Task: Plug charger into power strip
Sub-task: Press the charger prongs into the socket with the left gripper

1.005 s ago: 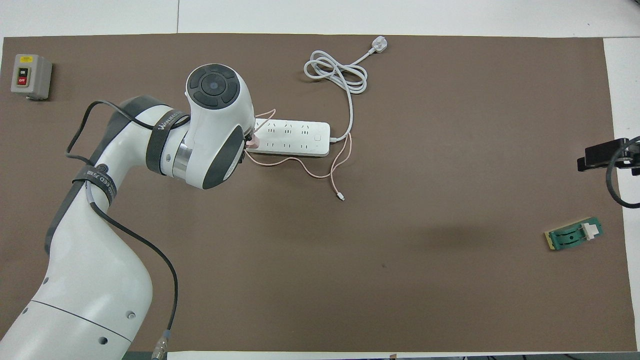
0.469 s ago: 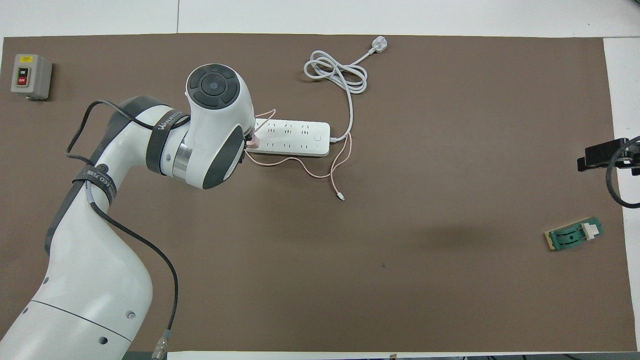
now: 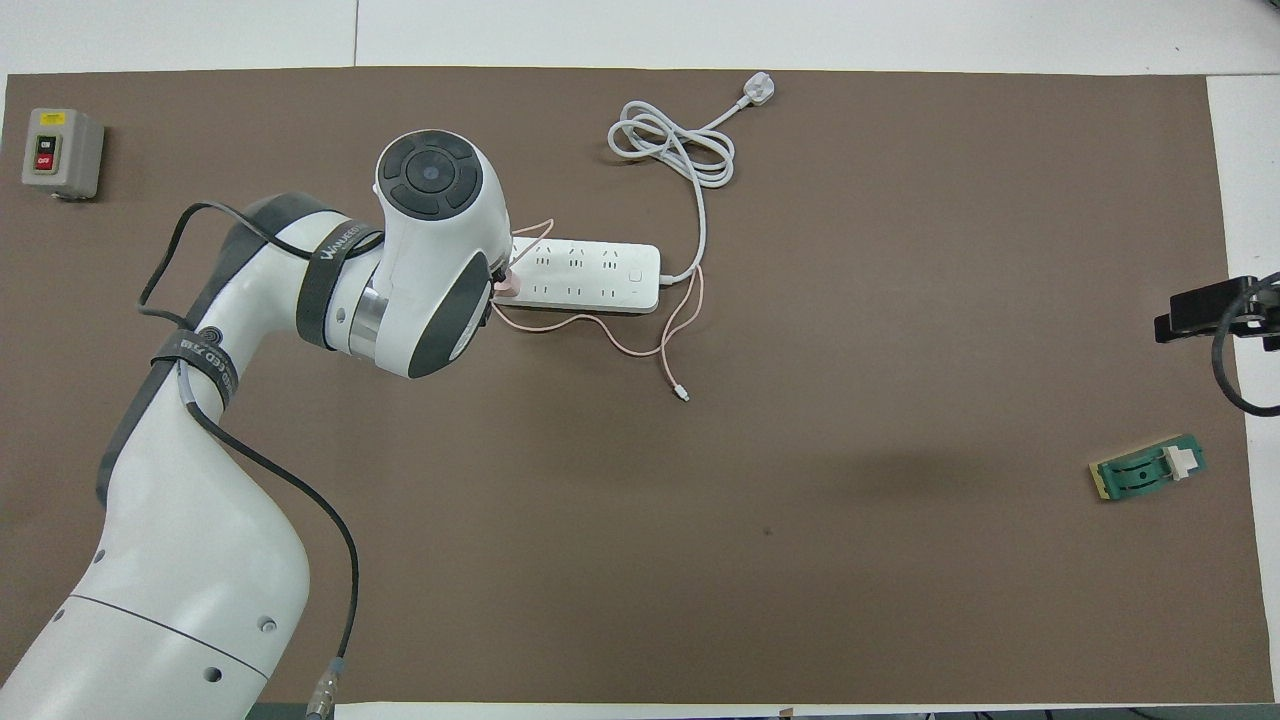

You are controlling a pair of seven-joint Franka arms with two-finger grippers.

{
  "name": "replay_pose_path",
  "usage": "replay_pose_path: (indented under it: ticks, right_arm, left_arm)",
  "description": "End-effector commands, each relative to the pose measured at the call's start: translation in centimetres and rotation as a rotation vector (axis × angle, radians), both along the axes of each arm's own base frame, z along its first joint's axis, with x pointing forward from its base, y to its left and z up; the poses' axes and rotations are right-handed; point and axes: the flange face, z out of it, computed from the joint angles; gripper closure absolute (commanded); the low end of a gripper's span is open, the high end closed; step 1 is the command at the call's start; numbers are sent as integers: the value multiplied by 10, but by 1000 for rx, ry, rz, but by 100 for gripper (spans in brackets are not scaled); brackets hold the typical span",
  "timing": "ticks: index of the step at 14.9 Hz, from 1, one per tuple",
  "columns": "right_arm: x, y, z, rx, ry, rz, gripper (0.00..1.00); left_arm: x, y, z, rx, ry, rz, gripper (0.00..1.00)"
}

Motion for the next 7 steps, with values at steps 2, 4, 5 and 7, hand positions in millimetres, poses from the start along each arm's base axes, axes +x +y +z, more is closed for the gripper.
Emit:
replay_pose_path:
  ticks: [2,4,5,7]
  right_arm:
    - [-5,-4,4,-10,10,14,0]
    - [-6,-3,4,-8,11,14,0]
    - [-5,-4,4,-10,10,14,0]
    - [-5,-3,4,-8,10,14,0]
  left_arm:
    - [0,3,-11,2,9,-2,100]
    - [-2,1,-14,11,12,-14,100]
    - [-4,-1,-15,15,11,-20,100]
    - [-4,-1,-15,17,15,-19,100]
